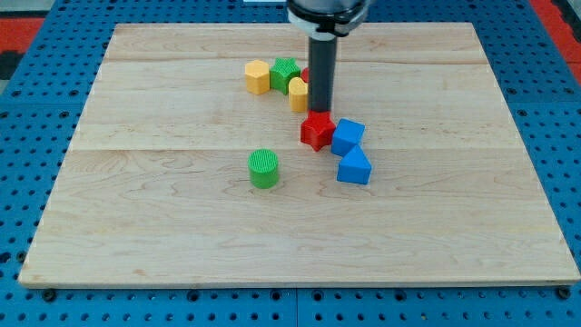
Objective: Slightly touch the red star
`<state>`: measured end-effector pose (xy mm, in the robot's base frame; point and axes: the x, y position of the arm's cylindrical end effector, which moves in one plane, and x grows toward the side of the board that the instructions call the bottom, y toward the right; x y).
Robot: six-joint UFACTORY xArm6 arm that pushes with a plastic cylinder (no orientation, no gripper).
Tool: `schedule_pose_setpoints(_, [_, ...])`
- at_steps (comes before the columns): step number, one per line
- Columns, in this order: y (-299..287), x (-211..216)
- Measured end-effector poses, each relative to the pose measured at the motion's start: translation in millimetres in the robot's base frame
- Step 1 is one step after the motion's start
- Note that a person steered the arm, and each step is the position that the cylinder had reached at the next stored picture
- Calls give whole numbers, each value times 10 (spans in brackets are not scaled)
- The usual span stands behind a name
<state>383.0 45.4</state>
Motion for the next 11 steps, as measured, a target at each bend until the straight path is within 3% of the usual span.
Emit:
schedule_pose_setpoints(1, [297, 0])
schedule_pose_setpoints(4, [162, -102])
schedule_pose_setpoints(7, [-224, 111])
schedule_pose_setpoints(10, [-1282, 118])
schedule_pose_setpoints(11, [-1174, 118])
